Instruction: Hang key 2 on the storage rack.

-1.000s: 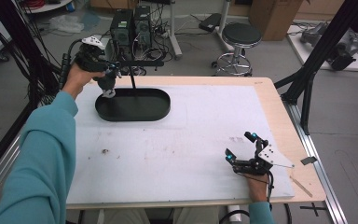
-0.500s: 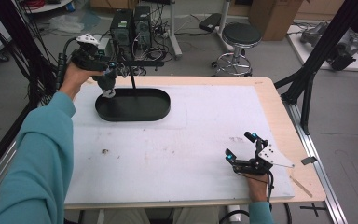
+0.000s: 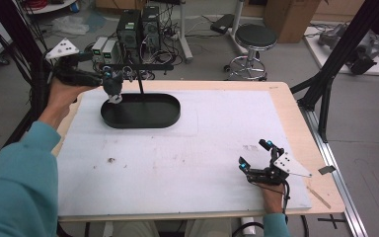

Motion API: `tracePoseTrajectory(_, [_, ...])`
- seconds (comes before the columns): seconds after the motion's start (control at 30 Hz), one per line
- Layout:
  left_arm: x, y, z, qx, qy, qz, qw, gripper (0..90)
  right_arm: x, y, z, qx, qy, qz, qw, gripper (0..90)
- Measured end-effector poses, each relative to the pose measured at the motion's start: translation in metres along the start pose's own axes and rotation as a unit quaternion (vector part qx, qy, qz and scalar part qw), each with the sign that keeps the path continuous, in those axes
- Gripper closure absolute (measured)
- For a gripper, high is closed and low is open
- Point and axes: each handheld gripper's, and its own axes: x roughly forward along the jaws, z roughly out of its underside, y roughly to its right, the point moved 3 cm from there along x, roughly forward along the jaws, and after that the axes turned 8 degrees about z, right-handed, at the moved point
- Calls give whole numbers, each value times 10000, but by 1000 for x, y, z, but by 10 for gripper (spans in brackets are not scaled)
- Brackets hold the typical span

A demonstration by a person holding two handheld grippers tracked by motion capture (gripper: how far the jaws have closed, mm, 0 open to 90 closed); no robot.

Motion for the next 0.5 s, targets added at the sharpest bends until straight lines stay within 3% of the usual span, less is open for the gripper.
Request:
tracePoseTrajectory(0.3, [-48, 44, 26, 98, 455, 139, 9988, 17, 0, -1, 0, -23, 3, 3, 10000, 6])
tracePoseTrajectory(0.5, [-60, 86, 74, 68, 552, 391, 9977, 17, 0, -1, 0, -51, 2, 6, 10000, 6])
